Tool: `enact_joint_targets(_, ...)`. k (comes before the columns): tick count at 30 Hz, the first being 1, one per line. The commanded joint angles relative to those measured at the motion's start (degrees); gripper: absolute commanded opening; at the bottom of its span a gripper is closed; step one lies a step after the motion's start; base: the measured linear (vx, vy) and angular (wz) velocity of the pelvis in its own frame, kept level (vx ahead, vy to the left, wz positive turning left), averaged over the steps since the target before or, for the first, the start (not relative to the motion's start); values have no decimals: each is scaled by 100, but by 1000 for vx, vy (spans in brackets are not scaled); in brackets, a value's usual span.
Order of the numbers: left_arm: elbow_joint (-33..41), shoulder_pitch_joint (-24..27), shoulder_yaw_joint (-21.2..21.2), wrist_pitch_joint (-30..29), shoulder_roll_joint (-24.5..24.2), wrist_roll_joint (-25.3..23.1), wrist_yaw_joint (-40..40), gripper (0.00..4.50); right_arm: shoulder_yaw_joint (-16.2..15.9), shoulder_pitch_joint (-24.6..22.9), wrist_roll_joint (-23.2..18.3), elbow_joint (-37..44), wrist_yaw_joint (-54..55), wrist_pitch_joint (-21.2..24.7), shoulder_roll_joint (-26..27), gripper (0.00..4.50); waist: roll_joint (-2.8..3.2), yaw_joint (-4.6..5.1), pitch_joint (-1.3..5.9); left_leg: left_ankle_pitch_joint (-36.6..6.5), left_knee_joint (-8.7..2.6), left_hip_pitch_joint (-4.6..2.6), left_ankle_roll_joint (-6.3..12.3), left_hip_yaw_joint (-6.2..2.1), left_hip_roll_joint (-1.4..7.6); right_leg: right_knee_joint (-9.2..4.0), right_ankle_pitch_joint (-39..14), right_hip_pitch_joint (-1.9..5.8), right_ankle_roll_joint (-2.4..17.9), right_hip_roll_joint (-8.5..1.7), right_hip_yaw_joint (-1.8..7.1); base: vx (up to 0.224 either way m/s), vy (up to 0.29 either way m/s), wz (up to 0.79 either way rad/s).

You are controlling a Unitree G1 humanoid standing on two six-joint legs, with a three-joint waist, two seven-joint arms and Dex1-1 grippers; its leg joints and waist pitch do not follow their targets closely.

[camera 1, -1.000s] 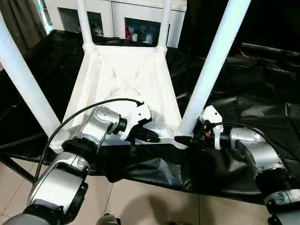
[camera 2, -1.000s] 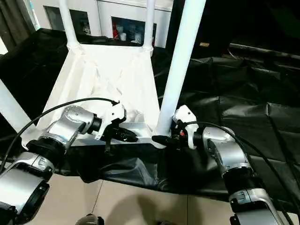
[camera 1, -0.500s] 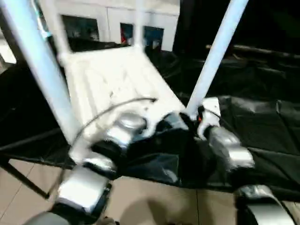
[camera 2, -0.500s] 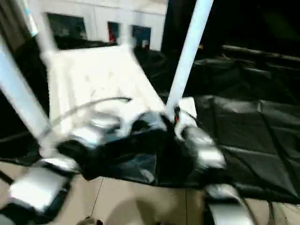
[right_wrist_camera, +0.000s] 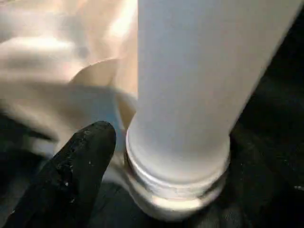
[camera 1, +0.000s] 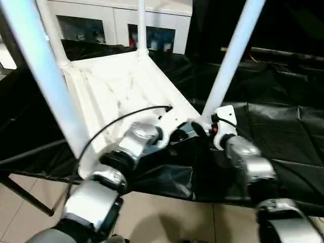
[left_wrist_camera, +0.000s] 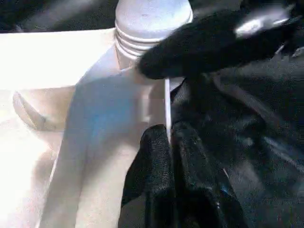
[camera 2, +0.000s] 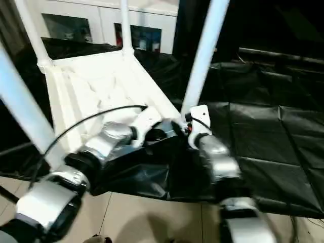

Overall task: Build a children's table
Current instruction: Rotate leg to tighten

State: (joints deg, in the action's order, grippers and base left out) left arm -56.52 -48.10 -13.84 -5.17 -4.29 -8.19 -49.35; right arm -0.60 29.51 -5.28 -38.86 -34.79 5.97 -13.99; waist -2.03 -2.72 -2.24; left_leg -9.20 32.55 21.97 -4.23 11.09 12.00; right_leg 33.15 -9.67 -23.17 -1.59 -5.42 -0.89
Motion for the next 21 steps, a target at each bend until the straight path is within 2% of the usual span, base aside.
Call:
enact_joint_targets(1,-118,105,-130,114,-55,38,-405,0,-275,-16,-196,415,-886,-40,-105,386,-84,-25,315,-1722,-369,-84,353,-13,74,-429,-1708,182,1004,-173,54,0,0,0)
enact_joint_targets(2,-106,106,-157,181,-188,50,-694,0,-325,-75,-296,570,-1344,87,-309,386,-82,-33,318,-1660,-365,-86,369,-16,67,-415,-1633,200,1042,-167,47,0,0,0)
enact_joint_targets(4,-91,111,-178,199,-281,61,-915,0,-355,-118,-398,689,-1675,223,-452,386,-77,-43,336,-1365,-340,-76,494,0,77,-352,-1161,213,1220,-168,49,0,0,0)
enact_joint_targets(6,103,212,-256,350,-559,189,-1789,0,-464,-206,-567,973,-2316,471,-798,386,-78,-67,352,-1201,-324,-89,558,2,81,-318,-896,235,1342,-165,42,0,0,0)
enact_joint_targets(7,182,246,-264,369,-638,257,-2074,0,-484,-210,-590,1004,-2473,504,-875,386,-83,-73,359,-1030,-313,-71,629,5,86,-269,-612,255,1444,-158,40,0,0,0)
enact_joint_targets(11,277,270,-274,335,-801,321,-2502,0,-525,-194,-541,987,-2706,513,-996,386,-40,-118,364,-828,-284,-106,653,55,123,-191,-136,234,1686,-129,24,0,0,0)
enact_joint_targets(12,267,266,-266,342,-820,324,-2520,0,-525,-190,-529,972,-2717,503,-1000,386,-38,-160,366,-851,-273,-143,636,70,133,-189,-105,217,1730,-132,27,0,0,0)
enact_joint_targets(14,224,253,-250,379,-857,338,-2572,0,-546,-186,-493,960,-2758,492,-1011,386,-40,-235,362,-841,-271,-151,591,82,135,-177,-99,217,1726,-135,34,0,0,0)
enact_joint_targets(17,241,262,-245,379,-866,358,-2604,0,-607,-222,-508,1041,-2787,573,-998,386,-54,-249,353,-963,-283,-139,510,80,127,-189,-291,227,1657,-150,37,0,0,0)
enact_joint_targets(21,273,290,-231,374,-871,365,-2625,0,-685,-266,-443,1066,-2763,549,-955,340,-60,-233,348,-1100,-293,-137,398,76,121,-224,-585,222,1529,-161,46,0,0,0)
